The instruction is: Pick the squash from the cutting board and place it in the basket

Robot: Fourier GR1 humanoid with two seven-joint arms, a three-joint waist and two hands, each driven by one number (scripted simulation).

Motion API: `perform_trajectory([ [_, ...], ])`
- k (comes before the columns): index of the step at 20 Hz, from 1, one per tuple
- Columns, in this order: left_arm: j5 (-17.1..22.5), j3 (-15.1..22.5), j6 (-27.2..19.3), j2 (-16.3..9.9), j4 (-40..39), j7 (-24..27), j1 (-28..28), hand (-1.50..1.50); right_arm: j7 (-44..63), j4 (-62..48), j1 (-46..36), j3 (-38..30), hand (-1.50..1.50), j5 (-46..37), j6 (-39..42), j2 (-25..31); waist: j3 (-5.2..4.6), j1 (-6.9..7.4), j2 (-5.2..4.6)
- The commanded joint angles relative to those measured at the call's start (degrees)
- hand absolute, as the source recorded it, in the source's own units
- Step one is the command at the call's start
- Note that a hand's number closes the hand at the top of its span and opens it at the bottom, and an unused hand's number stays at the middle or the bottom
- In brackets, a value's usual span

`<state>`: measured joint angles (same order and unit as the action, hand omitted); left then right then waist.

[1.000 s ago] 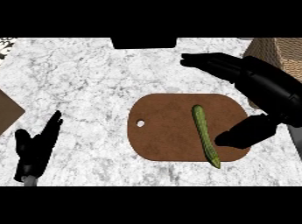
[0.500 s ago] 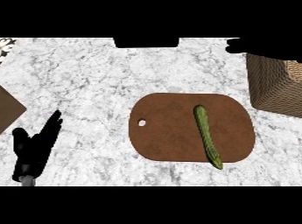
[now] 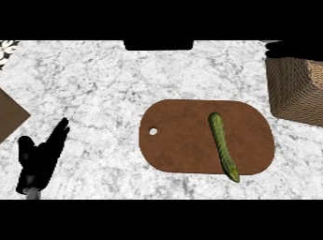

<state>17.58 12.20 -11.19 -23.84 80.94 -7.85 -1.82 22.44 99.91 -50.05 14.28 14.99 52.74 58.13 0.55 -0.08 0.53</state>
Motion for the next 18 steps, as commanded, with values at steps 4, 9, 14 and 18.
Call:
perform_trajectory([
  [4, 0.24, 1.18, 0.79, 1.24, -2.35, -3.92, -3.29, 0.00, 0.54, 1.46, 4.73, 0.22, -1.50, -2.76, -1.44, -4.12, -0.53, 0.31, -0.60],
  [9, 0.18, 0.87, 2.14, 1.59, -3.41, -1.90, -5.62, 0.00, 1.10, 5.01, 9.43, 2.94, -1.50, -7.64, -5.78, -9.94, -0.54, 0.33, -0.62],
  [14, -2.05, 0.52, 0.38, 1.70, -2.62, -3.91, -3.05, 0.00, -0.38, 6.01, 13.50, 4.01, -1.50, -15.01, -8.64, -13.93, -0.51, 0.37, -0.70],
  [18, -1.03, -0.61, 1.69, 1.65, -2.68, -3.99, -3.28, 0.00, -2.65, 5.72, 15.32, 6.87, -1.50, -21.03, -7.16, -13.97, -0.51, 0.61, -0.75],
])
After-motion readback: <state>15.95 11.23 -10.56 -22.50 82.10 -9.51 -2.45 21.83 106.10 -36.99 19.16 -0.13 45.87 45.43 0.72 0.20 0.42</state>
